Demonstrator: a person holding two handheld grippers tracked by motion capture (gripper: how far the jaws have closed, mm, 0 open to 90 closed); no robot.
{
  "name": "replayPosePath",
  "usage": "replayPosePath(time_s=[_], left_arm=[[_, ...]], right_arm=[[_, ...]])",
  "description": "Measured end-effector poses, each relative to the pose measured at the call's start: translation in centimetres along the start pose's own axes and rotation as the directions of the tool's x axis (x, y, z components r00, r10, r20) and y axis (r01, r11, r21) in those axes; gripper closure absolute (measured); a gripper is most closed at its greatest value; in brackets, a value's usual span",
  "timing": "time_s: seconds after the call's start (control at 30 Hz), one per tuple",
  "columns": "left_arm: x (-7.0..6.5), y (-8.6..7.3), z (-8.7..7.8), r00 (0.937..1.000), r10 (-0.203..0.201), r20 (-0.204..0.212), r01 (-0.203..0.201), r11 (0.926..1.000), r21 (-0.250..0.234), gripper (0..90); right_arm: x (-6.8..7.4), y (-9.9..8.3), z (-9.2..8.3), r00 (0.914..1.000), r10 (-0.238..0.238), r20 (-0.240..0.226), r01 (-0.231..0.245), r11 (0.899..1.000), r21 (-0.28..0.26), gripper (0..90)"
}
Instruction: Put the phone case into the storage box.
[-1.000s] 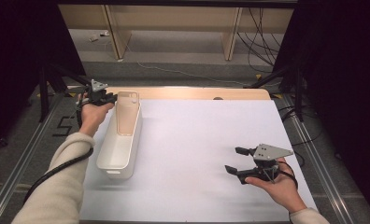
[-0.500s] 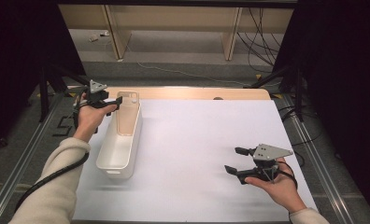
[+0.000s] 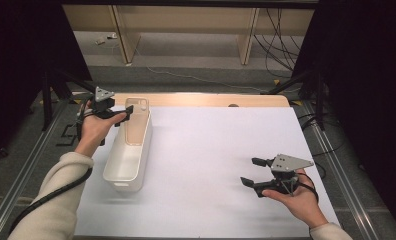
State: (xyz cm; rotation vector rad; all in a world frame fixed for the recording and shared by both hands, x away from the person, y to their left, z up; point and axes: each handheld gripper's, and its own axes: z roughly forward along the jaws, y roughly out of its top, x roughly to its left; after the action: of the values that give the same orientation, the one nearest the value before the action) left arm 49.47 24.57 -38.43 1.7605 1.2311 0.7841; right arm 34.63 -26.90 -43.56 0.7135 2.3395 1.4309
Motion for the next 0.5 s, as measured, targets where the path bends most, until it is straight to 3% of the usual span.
replayPosePath(time_s=[0.23, 0.5], left_arm=[[-0.8, 0.0, -0.8, 0.9989, 0.007, 0.047, -0.006, 0.9998, -0.021, 21.7], [-1.6, -0.1, -1.6, 0.998, 0.02, 0.061, -0.017, 0.9992, -0.036, 19.2]], right_arm=[[0.0, 0.0, 0.0, 1.0, -0.001, 0.0, 0.001, 1.0, -0.002, 23.2], [0.0, 0.1, -0.1, 1.0, -0.003, 0.0, 0.003, 1.0, -0.003, 23.2]])
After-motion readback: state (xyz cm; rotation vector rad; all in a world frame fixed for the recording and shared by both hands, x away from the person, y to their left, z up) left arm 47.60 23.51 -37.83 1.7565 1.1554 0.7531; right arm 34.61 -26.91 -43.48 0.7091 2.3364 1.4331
